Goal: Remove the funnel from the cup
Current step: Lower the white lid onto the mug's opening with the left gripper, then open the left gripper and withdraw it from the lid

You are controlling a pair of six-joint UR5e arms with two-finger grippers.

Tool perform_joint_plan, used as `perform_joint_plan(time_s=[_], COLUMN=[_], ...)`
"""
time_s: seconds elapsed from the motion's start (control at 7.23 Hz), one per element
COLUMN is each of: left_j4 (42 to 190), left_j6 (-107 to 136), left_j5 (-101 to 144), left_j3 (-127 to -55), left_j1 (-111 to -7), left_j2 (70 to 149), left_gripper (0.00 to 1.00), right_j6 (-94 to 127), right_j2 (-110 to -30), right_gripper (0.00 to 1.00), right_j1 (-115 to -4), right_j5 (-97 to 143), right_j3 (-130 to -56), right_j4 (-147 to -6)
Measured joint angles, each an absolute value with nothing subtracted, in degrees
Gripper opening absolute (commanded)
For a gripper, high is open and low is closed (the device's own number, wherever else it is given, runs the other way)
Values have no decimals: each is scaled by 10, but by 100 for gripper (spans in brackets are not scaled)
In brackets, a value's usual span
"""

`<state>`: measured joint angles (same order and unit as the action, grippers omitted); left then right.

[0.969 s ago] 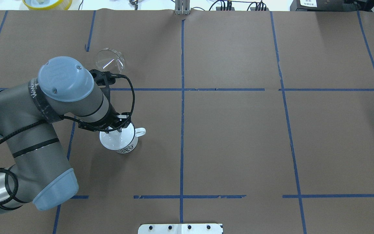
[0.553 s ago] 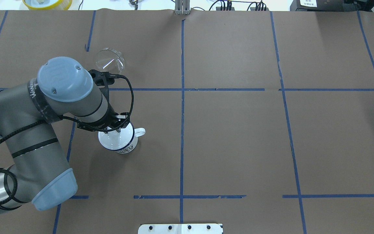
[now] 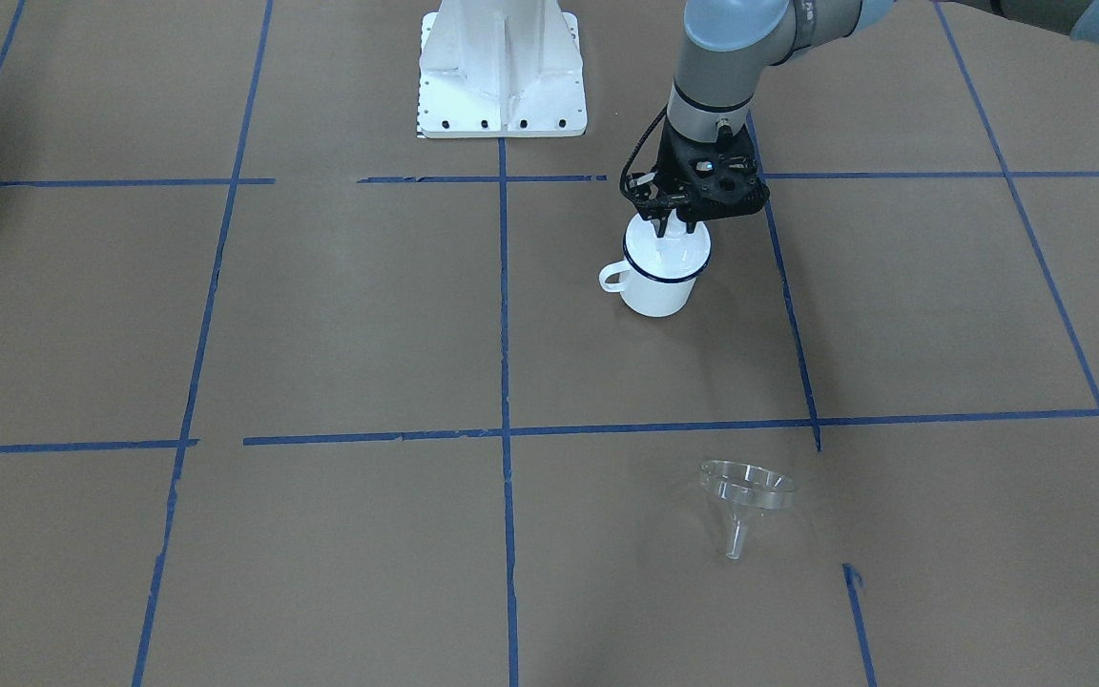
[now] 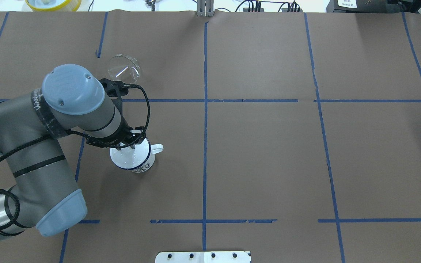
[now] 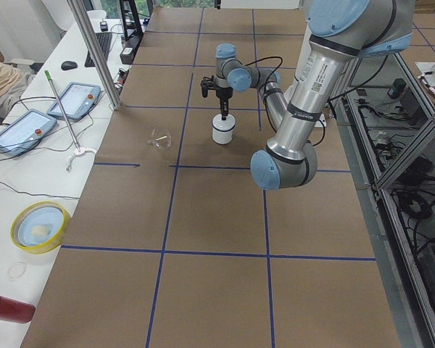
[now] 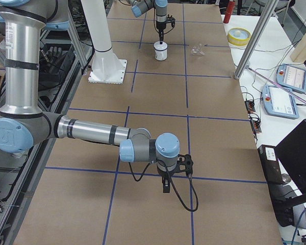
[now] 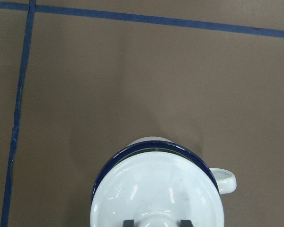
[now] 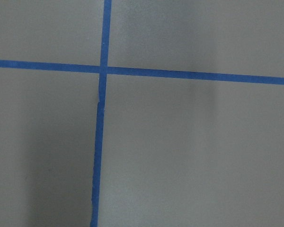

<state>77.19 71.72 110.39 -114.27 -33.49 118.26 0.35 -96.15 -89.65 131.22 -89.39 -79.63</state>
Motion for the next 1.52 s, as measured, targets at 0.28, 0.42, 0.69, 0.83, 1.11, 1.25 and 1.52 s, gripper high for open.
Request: perform_joint_plan(time_s=[0.28,0.42,0.69,0.83,1.11,1.25,1.52], left_j4=[772,772,773,773,776,790,845], left_j6=[718,718,718,717,711,685,565], left_j5=[1104,1104,1104,1104,1104,1105,1124], left_j3=[-1142,-1142,-1142,-1142,-1150,-1165,-1205], left_j1=[-335,-335,-335,-335,-338,-344,-395], left_j2=[1184,1184,1184,1184,1179,1167,1100], left_gripper=[66,79,100,100,100,100,100], right_j6=[4,4,4,4,4,4,4], right_j2=[-962,-962,-962,-962,-962,-962,-962], right_gripper=[100,100,100,100,100,100,100], right_j1=[-896,-896,-896,-896,-896,-896,-896], right_j5=[1312,1312,1312,1312,1312,1312,1312], right_j3=[-894,-894,-894,-894,-894,-894,-894], right_j4=[-796,-796,-796,-796,-796,-796,-796])
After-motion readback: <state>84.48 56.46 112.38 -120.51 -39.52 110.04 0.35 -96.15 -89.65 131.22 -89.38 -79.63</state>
